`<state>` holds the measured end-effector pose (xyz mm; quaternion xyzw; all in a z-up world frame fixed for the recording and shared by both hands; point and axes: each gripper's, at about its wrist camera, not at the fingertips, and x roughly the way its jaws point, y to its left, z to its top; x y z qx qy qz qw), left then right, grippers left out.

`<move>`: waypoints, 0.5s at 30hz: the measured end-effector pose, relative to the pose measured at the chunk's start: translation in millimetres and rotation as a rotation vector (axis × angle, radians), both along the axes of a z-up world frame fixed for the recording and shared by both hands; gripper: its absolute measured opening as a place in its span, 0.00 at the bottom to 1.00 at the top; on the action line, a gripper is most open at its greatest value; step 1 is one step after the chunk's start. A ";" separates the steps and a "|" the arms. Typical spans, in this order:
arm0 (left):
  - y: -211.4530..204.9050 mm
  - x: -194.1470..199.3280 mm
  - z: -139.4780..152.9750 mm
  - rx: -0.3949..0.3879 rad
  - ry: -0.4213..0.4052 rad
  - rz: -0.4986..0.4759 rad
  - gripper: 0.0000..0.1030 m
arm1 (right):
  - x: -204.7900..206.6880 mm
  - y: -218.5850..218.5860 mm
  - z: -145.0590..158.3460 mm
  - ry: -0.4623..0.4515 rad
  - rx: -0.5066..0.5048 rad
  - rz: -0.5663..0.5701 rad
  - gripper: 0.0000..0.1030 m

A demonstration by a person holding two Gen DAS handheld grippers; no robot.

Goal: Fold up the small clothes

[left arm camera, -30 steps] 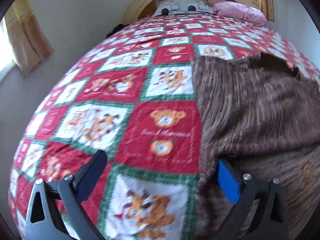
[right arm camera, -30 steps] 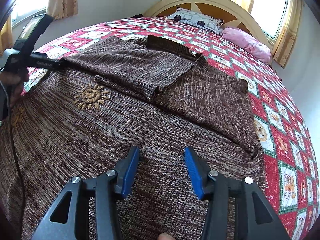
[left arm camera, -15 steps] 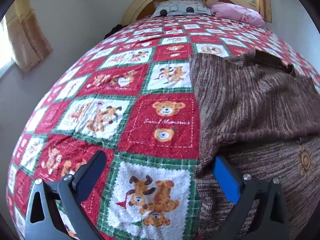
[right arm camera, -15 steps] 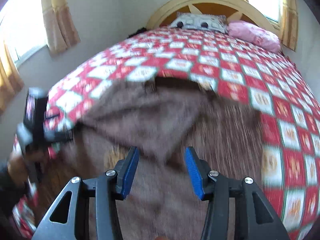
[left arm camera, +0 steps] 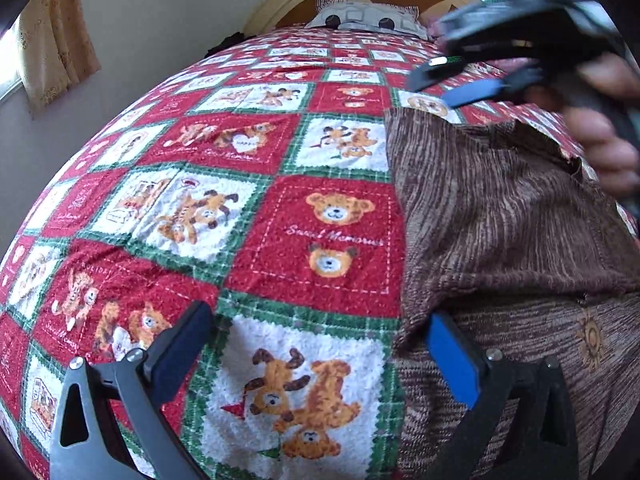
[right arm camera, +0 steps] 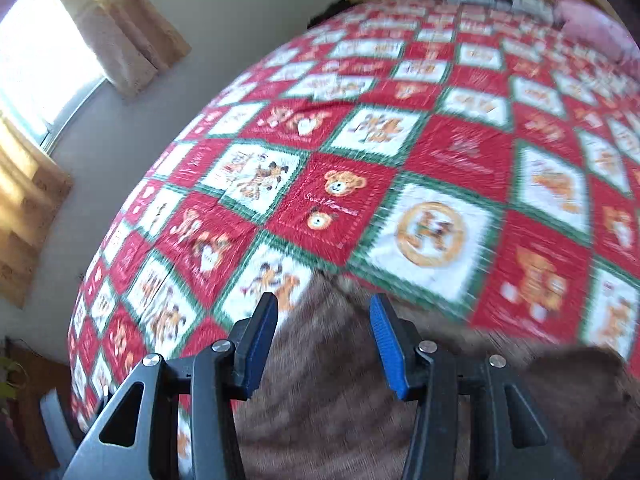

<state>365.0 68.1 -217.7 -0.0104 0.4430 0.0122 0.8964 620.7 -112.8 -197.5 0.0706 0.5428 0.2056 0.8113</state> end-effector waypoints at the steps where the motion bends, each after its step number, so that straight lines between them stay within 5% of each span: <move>1: 0.5 -0.1 -0.1 -0.004 -0.001 0.000 1.00 | 5.6 5.4 -5.5 0.027 0.004 0.025 0.37; 5: 2.0 0.6 0.4 -0.016 -0.007 0.001 1.00 | 9.1 30.7 -13.1 0.016 -0.123 0.102 0.06; 15: -2.5 -2.8 3.4 0.015 -0.017 0.012 1.00 | 15.6 66.2 -28.4 -0.065 -0.228 0.153 0.05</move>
